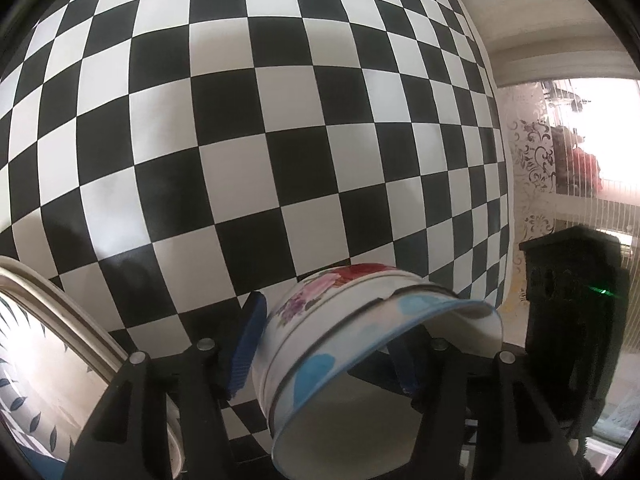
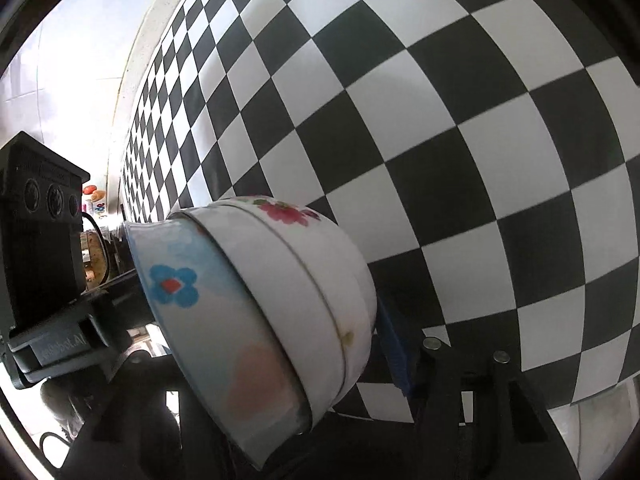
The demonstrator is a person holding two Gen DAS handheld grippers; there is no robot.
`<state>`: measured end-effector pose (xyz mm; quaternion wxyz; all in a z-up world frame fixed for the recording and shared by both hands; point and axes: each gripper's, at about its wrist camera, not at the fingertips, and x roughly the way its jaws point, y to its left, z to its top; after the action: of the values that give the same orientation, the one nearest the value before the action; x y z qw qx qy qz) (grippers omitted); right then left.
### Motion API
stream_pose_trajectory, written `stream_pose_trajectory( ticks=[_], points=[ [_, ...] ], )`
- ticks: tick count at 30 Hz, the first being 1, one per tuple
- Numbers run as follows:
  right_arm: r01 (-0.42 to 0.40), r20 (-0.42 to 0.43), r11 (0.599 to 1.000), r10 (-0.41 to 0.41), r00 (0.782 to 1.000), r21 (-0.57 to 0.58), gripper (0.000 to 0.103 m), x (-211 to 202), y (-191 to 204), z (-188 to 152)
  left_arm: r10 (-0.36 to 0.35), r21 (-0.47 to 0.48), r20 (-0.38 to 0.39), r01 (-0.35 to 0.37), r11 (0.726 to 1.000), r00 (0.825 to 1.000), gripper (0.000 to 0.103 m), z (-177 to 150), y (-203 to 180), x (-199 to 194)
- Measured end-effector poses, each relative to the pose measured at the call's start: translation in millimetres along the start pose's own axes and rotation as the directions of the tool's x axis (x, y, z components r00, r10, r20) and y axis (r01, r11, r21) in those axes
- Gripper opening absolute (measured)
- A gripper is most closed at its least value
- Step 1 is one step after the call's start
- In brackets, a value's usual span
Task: Organize plates and bowls
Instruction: 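Carry the tilted bowl stack with both tools over the plate stack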
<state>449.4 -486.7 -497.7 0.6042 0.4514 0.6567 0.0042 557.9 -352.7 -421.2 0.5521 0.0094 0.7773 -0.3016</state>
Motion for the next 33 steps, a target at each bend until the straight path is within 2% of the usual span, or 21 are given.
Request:
stream_pose_trajectory(
  ticks=[7,14,24,33],
  points=[
    [-0.035,-0.014,0.999,0.035,0.999,0.014,0.057,-7,-11,-3,-0.003,-0.003,0.006,0.003,1.000,1.000,0.054,-3,1,-8],
    [-0.053,-0.025,0.999,0.053,0.998,-0.007,0.056,-17,5,0,0.006,-0.005,0.029,-0.006,1.000,1.000,0.054,-3,1,-24],
    [-0.065,-0.054,0.995,0.061,0.997,-0.071,0.056,-11,58,3,0.027,-0.047,0.077,-0.024,0.999,0.997,0.054,-11,21,-60],
    [-0.083,-0.109,0.985,0.067,0.992,-0.153,0.056,20,130,-4,0.062,-0.121,0.129,-0.046,0.992,0.990,0.054,-35,67,-103]
  ],
)
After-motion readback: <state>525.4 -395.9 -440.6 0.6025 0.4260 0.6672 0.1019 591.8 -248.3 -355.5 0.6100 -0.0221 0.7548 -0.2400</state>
